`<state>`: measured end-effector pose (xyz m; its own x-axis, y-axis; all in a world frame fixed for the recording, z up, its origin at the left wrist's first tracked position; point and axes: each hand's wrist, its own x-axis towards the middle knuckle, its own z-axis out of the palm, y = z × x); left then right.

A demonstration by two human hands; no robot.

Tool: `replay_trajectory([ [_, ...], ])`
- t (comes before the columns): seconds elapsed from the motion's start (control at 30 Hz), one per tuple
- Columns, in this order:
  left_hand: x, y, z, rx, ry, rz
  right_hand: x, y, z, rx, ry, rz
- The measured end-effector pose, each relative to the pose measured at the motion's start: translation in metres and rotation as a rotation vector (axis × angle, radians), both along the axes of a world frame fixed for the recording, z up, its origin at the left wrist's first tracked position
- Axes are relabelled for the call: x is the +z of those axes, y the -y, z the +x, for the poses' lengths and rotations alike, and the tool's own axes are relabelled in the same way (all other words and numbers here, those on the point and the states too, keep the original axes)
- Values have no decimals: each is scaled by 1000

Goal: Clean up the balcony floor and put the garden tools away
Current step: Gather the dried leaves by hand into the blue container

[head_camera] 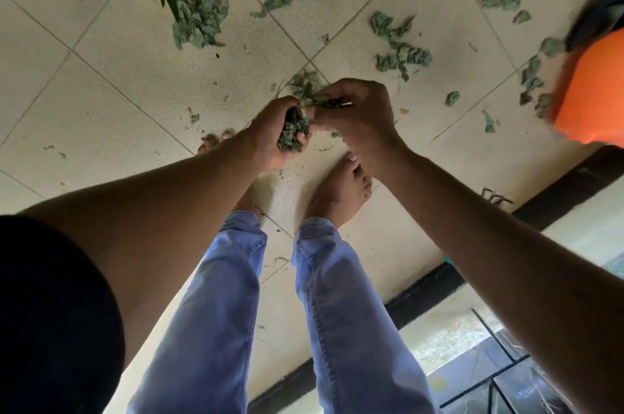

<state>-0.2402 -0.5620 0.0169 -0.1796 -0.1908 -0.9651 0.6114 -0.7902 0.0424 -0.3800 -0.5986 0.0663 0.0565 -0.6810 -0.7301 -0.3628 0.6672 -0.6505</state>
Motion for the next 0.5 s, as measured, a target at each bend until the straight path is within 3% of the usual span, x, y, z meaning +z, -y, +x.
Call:
replay_trajectory([
  [0.1, 10, 9, -2, 14, -50, -78, 7, -14, 19, 38, -79, -54],
  [0.2, 15, 14, -4, 62, -120, -118, 7, -25, 32, 306, -342, -378],
  [0.27, 14, 15, -4, 126, -148, -116, 6, -28, 37, 416, -450, -478],
  [0.5, -2, 6, 5, 10, 39, -81, 11, -30, 59, 625, -456, -343],
])
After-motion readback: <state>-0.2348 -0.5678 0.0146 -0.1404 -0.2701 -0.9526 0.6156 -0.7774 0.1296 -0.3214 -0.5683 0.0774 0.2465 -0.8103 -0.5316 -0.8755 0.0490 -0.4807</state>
